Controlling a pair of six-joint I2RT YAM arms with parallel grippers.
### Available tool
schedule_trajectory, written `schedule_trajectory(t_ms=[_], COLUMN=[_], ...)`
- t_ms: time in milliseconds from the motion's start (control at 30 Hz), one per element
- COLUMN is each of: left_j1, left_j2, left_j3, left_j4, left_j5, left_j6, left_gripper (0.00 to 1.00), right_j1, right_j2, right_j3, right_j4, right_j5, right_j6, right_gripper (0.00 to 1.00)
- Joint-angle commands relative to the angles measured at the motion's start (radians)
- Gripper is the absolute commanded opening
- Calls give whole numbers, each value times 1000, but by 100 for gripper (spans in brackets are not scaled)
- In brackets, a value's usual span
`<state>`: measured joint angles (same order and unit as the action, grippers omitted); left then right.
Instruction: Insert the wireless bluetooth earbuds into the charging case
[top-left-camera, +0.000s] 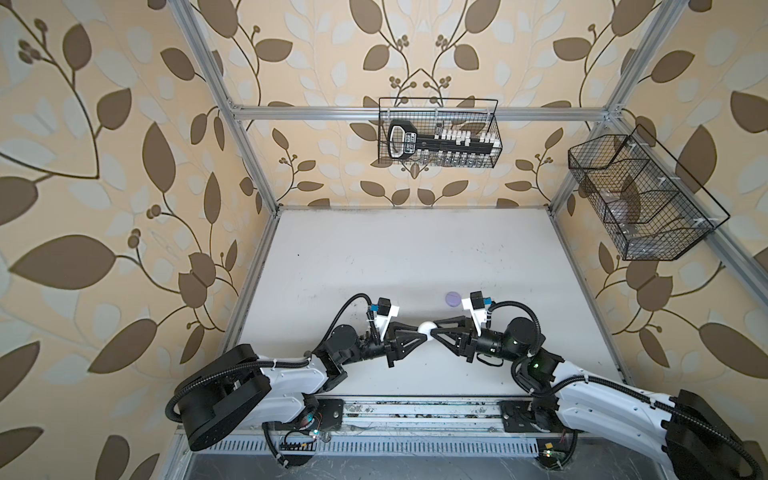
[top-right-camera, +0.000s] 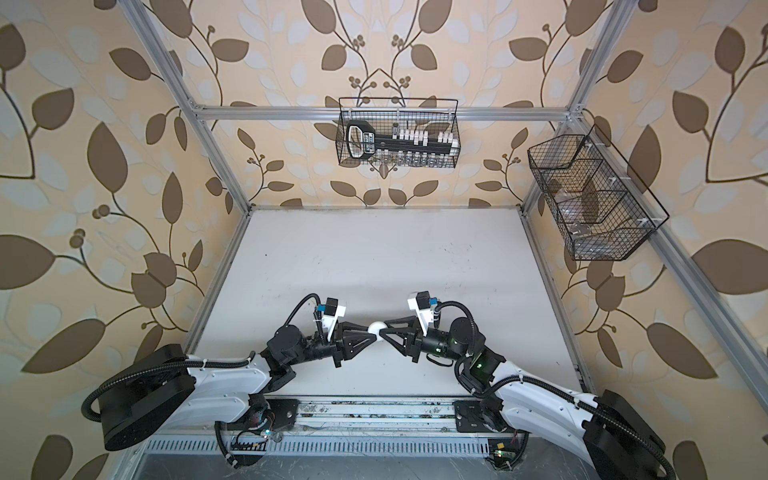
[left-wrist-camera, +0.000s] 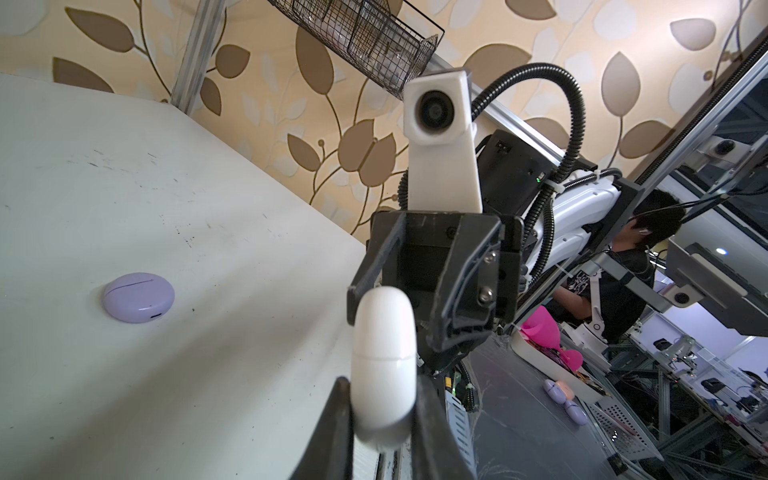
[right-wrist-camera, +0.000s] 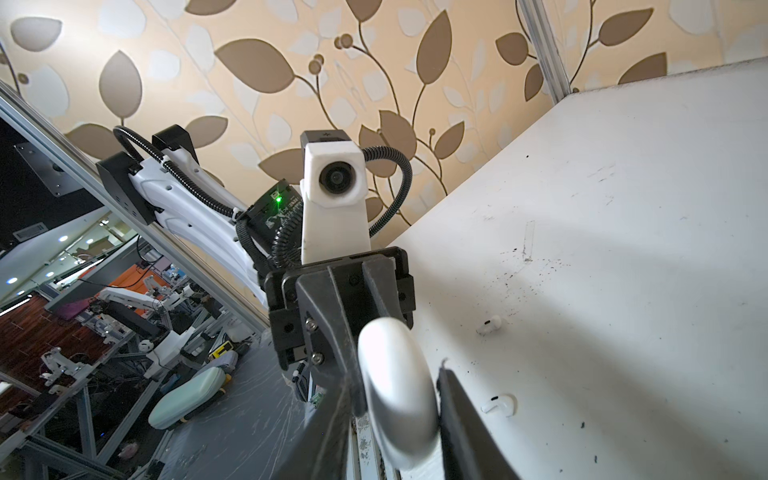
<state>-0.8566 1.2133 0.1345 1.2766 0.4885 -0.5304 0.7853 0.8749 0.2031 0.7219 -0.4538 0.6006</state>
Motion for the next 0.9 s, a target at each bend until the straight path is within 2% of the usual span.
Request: schedule_trajectory(t_ms=[0, 133, 333, 467, 533, 667, 800, 867], left_j1=[7, 7, 7, 7, 7, 8, 2, -3], left_j2=[20, 42, 54, 39, 18, -58, -178, -202], left_j3=[47, 54, 65, 66, 68, 77, 109, 102], left_j4=[118, 144, 124, 95, 72, -51, -301, -318], left_j5=[-1, 5, 11, 16, 18, 25, 20, 12], left_j6=[-37, -51, -52, -43, -35, 7, 81, 93], left_gripper=[0, 0, 1, 27, 36, 47, 52, 53], right_j1=[12, 11, 8, 4, -2, -18, -22, -25], right_j2=[-15, -23, -41, -66, -73, -104, -139, -151], right_j3=[37, 41, 56, 74, 82, 89, 93, 93], right_j4=[8, -7, -47, -105, -131, -195, -266, -294], right_j5=[-60, -62, -66, -69, -76, -91, -94, -93], right_j6=[-11, -12, -23, -45, -53, -70, -90, -98], right_gripper=[32, 28, 12, 10, 10, 10, 10, 10])
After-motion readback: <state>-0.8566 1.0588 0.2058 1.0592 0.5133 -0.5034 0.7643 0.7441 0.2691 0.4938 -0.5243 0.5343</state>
